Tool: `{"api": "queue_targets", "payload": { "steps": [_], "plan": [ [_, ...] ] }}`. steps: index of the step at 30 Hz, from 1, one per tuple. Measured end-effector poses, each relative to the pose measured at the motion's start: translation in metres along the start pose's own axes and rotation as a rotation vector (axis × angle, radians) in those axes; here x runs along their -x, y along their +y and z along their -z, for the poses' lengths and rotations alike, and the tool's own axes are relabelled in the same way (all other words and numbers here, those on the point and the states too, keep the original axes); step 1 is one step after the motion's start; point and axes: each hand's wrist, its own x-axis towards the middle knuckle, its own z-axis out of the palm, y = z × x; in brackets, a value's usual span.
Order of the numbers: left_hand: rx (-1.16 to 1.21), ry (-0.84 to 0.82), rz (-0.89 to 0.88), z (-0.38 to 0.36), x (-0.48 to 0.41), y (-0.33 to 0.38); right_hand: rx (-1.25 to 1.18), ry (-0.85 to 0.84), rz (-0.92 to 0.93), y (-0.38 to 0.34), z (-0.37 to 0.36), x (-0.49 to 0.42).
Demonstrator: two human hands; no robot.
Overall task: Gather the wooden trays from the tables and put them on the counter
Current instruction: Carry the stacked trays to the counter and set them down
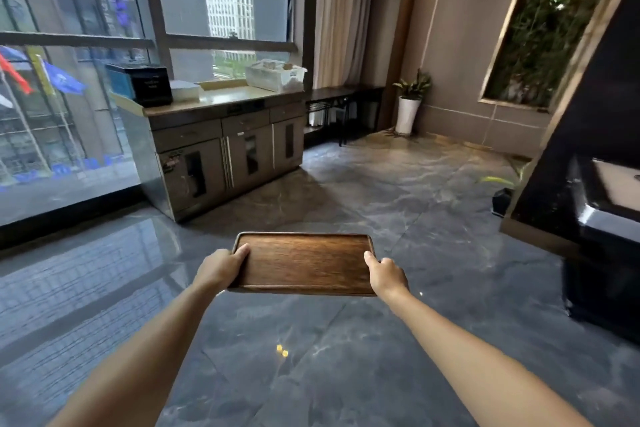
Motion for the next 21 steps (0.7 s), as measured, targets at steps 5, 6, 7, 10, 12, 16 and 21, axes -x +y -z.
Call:
{"api": "queue_targets", "payload": {
  "steps": [5, 6, 7, 10, 12, 16, 21],
  "plan": [
    [0.042, 0.064, 0.049, -0.001, -0.106, 0.064, -0.017, -0.029, 0.063, -0.061, 0.007, -0.131],
    [0.044, 0.065, 0.065, -0.001, -0.127, 0.071, -0.022, -0.042, 0.07, -0.071, 0.003, -0.154],
    [0.047, 0.07, 0.079, -0.002, -0.15, 0.077, -0.025, -0.053, 0.077, -0.08, -0.002, -0.178],
    [0.051, 0.084, 0.103, -0.011, -0.222, 0.087, -0.011, -0.085, 0.101, -0.106, -0.024, -0.249],
    [0.043, 0.084, 0.109, -0.02, -0.275, 0.091, 0.01, -0.103, 0.122, -0.126, -0.042, -0.302],
    [0.029, 0.095, 0.107, -0.025, -0.4, 0.108, 0.043, -0.095, 0.165, -0.188, -0.077, -0.418],
    [0.005, 0.124, 0.097, 0.004, -0.55, 0.149, 0.061, -0.117, 0.199, -0.283, -0.113, -0.549]
  ]
}}
